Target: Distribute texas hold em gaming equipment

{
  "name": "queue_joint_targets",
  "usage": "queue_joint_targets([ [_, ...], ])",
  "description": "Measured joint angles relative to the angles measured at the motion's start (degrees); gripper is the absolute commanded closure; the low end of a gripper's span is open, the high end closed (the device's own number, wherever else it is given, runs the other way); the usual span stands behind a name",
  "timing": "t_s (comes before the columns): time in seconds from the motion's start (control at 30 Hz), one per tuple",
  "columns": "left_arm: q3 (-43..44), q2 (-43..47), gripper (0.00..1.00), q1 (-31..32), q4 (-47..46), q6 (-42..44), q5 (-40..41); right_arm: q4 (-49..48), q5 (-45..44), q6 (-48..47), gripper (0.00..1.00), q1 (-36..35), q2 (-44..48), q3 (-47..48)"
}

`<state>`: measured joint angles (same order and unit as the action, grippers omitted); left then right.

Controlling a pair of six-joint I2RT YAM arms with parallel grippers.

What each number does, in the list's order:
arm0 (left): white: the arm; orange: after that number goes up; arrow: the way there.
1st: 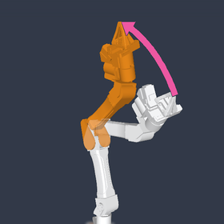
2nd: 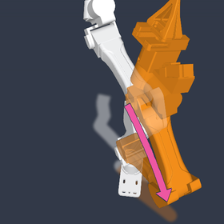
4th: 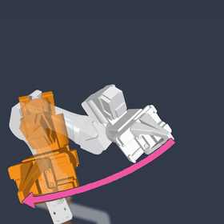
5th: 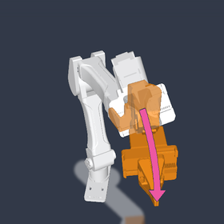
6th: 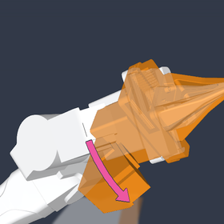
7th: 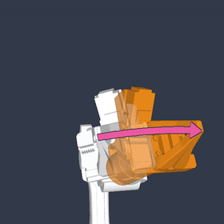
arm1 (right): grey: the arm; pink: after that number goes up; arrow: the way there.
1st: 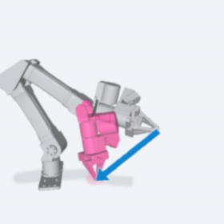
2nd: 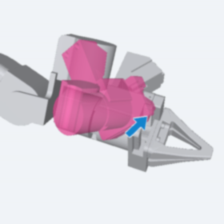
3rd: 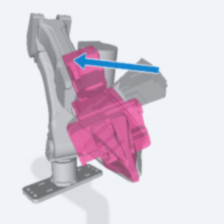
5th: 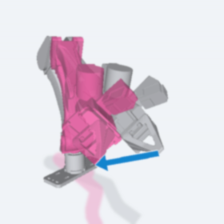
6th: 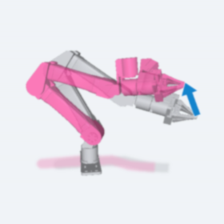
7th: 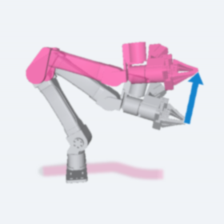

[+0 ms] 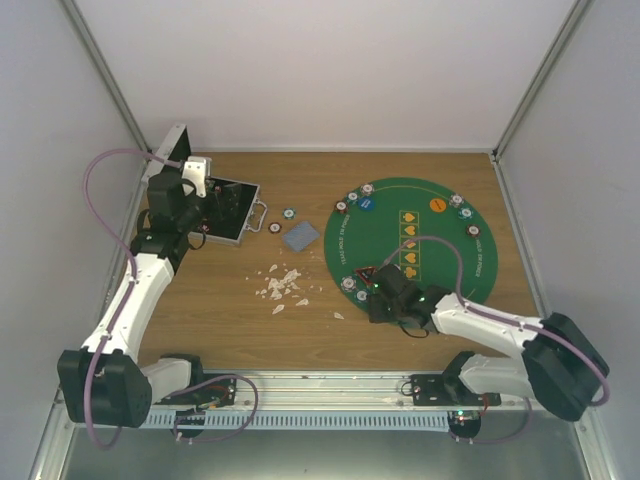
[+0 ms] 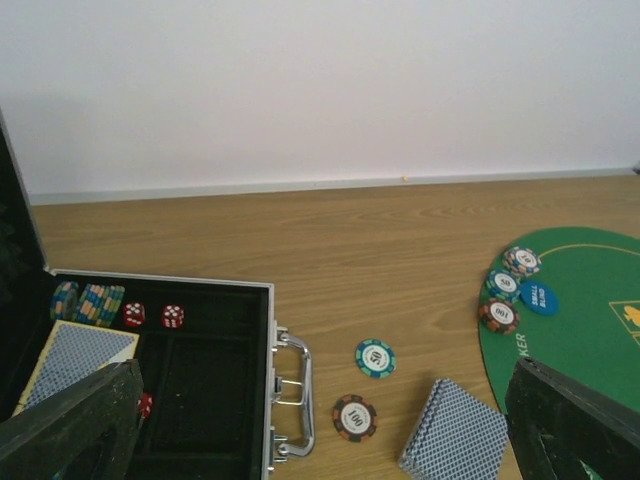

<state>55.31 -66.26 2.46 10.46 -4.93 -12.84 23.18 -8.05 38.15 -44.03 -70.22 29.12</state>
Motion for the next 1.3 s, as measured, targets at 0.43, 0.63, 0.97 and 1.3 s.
queue_joint_targets([
  [0.43,2.0,-13.7,0.03,8.2,2.7,6.3,-5.2,3.9,4.6,-8.3,0.01,7.0,7.9,10.3],
  [0.63,4.2,-19.6,0.01,14.2,5.7,12.1,-5.2,2.0,11.7,-14.4,0.0,19.2,8.5,12.0],
  [0.97,10.3,-36.1,0.01,17.4,10.9,17.0,-4.2,-2.3,22.1,-15.8,0.0,30.9,13.4,12.2],
  [1.3,15.1,-38.6,0.01,20.1,12.5,16.9,-4.4,1.6,28.5,-14.3,0.0,31.2,13.6,12.1],
])
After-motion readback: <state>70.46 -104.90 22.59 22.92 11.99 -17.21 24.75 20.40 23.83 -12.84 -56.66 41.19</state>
